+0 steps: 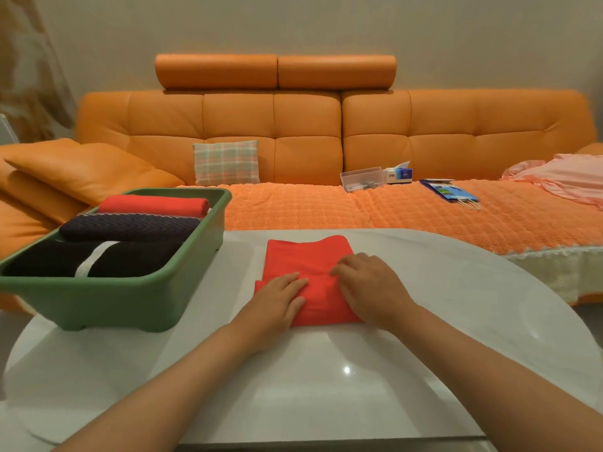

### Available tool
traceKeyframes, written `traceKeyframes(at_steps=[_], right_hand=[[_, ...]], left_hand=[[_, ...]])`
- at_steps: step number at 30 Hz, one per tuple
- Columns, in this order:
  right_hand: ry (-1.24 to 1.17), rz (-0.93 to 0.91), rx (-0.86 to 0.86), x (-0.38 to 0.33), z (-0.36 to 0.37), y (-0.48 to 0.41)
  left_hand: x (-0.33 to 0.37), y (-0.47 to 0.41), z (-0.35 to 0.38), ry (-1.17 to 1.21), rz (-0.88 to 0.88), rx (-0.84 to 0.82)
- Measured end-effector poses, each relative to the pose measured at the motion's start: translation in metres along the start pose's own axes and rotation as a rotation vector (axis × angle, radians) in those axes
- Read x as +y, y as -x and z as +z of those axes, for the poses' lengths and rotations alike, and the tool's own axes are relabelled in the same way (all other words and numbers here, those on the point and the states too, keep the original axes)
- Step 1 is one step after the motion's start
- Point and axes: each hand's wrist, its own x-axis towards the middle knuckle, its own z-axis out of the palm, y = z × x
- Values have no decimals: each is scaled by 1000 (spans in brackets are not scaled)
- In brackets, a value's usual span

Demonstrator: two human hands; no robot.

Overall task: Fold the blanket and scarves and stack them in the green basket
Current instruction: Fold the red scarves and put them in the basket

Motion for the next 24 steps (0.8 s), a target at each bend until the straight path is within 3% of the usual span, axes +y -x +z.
traceKeyframes(at_steps=[3, 5, 8, 10, 20, 24], right_hand=[[-92, 7, -299, -4, 4, 10], [-104, 55, -379, -1, 0, 15], [-157, 86, -509, 3, -9, 16], [-196, 119, -577, 4, -14, 17], [-216, 191, -649, 16, -22, 19], [-229, 203, -642, 14, -21, 23]], left_hand=[[-14, 5, 0, 98, -21, 24], [-22, 9, -3, 151, -79, 112], [-29, 18, -12, 44, 63, 270], [-29, 25, -21, -34, 154, 267], [-49, 27, -36, 39, 130, 219], [-43, 28, -35, -105, 188, 120]])
